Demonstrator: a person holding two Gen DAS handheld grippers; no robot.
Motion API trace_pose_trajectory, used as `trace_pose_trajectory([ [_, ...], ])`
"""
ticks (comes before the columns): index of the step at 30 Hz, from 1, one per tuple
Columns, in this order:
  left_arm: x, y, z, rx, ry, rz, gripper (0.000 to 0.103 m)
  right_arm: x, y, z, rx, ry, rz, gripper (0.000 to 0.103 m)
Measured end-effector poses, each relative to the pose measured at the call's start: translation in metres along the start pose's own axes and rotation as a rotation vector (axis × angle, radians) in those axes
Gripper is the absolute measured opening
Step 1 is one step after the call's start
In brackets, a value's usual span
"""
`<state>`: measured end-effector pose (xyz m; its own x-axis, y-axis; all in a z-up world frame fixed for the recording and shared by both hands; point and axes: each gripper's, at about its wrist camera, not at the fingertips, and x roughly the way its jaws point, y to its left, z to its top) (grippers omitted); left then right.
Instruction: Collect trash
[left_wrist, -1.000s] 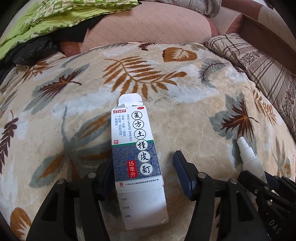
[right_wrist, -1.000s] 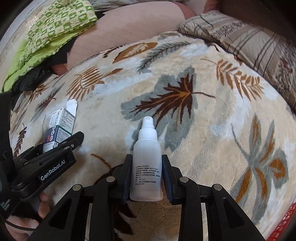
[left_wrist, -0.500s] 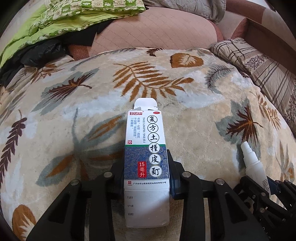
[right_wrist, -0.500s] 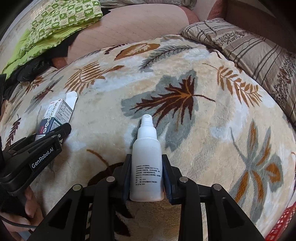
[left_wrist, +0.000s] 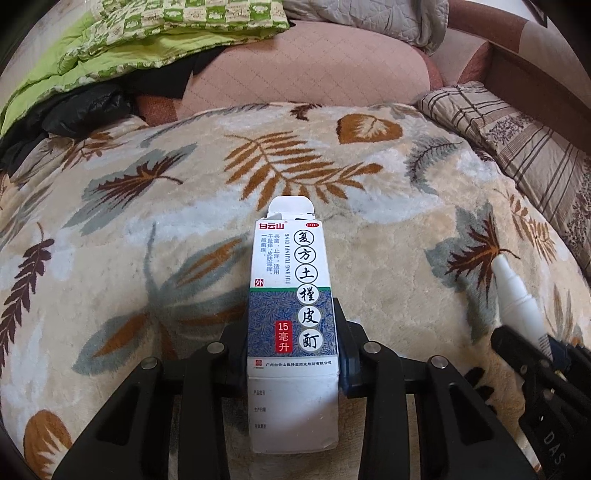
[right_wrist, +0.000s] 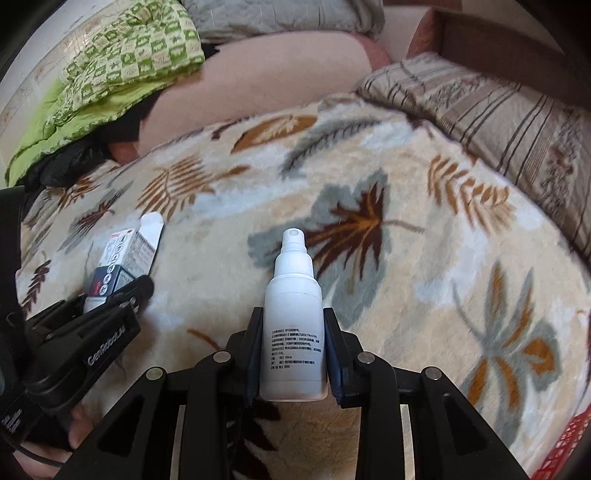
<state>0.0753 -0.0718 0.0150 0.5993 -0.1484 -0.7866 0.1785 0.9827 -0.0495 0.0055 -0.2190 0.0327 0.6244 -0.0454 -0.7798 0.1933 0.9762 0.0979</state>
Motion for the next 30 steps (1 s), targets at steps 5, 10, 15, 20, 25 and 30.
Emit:
trace_pose_trajectory([
  [5,-0.014,-0.006,0.002,0.019,-0.077,0.009,0.033,-0.008,0.001,0.005,-0.016,-0.069,-0.067,0.031],
  [10,-0.018,-0.01,0.003,0.034,-0.105,0.011,0.033,-0.01,-0.003,0.009,-0.018,-0.089,-0.096,0.031],
  [15,-0.018,-0.01,0.002,0.032,-0.102,0.011,0.033,-0.006,-0.001,0.01,-0.039,-0.09,-0.129,0.031],
  [20,-0.017,-0.009,0.002,0.034,-0.102,0.011,0.033,-0.008,0.001,0.009,-0.067,-0.107,-0.167,0.031],
  [25,-0.017,-0.01,0.003,0.034,-0.101,0.009,0.033,-0.007,0.0,0.009,-0.066,-0.105,-0.171,0.031],
  [30,-0.016,-0.009,0.002,0.034,-0.1,0.009,0.033,-0.007,0.001,0.01,-0.069,-0.109,-0.181,0.031],
])
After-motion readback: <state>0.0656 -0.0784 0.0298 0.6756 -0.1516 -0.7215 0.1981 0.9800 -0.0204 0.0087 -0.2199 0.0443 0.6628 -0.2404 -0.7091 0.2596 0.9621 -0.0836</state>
